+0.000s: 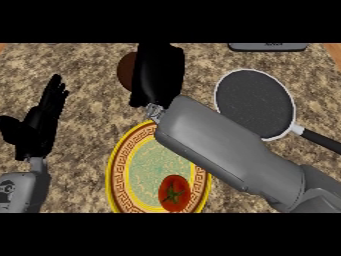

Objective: Pick the cupcake from the plate and place it in the pan

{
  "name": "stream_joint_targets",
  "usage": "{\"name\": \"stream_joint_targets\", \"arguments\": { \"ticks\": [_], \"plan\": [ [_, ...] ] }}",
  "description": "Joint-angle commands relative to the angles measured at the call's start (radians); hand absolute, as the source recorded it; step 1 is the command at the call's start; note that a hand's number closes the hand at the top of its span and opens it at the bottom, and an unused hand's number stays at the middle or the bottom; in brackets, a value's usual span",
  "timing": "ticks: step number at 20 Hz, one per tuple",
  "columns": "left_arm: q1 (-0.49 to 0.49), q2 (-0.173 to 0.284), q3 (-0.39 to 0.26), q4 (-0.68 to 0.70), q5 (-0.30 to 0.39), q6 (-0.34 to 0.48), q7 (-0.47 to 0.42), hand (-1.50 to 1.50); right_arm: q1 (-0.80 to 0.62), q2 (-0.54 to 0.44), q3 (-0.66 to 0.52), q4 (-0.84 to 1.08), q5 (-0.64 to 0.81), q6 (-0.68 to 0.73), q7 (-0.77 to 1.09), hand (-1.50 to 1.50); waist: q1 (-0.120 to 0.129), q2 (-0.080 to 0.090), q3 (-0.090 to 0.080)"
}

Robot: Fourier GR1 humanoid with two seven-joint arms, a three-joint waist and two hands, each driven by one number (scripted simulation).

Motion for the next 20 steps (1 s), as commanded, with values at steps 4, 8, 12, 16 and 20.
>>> {"name": "stream_joint_targets", "arguments": {
  "ticks": [4, 8, 12, 16, 20],
  "plan": [
    [0.008, 0.01, 0.022, -0.001, 0.004, 0.006, 0.003, 0.0, 0.149, -0.111, -0.181, -0.091, 0.068, -0.199, 0.065, 1.5, -0.029, 0.005, 0.001],
    [0.001, 0.014, 0.019, -0.011, 0.014, -0.015, 0.007, 0.0, 0.277, -0.211, -0.216, -0.144, 0.109, -0.146, -0.001, 1.5, -0.02, 0.007, -0.001],
    [-0.007, -0.002, 0.003, -0.007, -0.003, -0.007, -0.004, 0.0, 0.368, -0.313, -0.311, -0.109, 0.085, -0.188, -0.152, 1.5, -0.008, 0.012, -0.001],
    [-0.011, 0.001, 0.015, -0.019, -0.004, 0.002, -0.002, 0.0, 0.417, -0.391, -0.353, 0.056, 0.095, -0.231, -0.28, 1.5, 0.011, 0.017, 0.0],
    [-0.04, 0.022, 0.028, 0.014, 0.012, -0.033, 0.009, 0.0, 0.465, -0.416, -0.44, 0.186, 0.044, -0.333, -0.451, 1.5, 0.015, 0.02, 0.0]
  ]
}}
